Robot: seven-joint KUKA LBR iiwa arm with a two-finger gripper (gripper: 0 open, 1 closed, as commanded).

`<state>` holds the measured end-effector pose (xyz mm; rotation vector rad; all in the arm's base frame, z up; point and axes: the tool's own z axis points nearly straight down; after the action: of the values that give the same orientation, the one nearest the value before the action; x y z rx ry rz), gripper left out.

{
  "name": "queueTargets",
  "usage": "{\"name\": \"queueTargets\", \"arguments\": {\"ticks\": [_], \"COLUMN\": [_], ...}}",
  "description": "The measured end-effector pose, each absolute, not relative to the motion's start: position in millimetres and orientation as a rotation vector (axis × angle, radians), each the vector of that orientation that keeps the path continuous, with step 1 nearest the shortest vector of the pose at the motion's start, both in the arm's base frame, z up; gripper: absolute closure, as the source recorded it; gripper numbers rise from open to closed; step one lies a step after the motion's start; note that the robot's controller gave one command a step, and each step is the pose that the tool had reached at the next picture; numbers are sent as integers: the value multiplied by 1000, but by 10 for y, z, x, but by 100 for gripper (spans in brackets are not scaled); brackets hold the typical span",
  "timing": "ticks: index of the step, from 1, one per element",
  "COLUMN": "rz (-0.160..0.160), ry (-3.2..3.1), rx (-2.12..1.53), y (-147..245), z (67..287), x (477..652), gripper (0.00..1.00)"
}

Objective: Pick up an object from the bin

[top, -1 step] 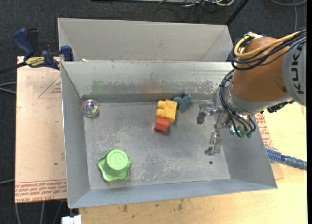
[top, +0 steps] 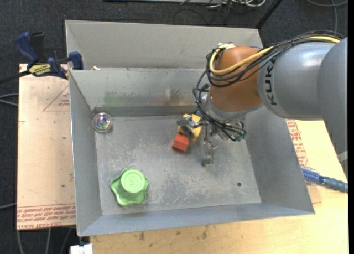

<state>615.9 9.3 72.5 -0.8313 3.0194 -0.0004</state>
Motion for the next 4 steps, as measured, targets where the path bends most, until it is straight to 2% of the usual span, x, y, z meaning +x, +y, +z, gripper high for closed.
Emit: {"name": "queueTargets", "arguments": {"ticks": [1, 2, 3, 4], "rz": [0, 0, 3, 2], "ry": [2979, 2959, 2877, 2877], "rx": [-967, -1040, -1260, -1256], "y": [335, 311, 334, 340], "z": [1021, 1169, 688, 693], "x": [6441, 6479, 6510, 6515], "gripper": [0, 0, 0, 0]}}
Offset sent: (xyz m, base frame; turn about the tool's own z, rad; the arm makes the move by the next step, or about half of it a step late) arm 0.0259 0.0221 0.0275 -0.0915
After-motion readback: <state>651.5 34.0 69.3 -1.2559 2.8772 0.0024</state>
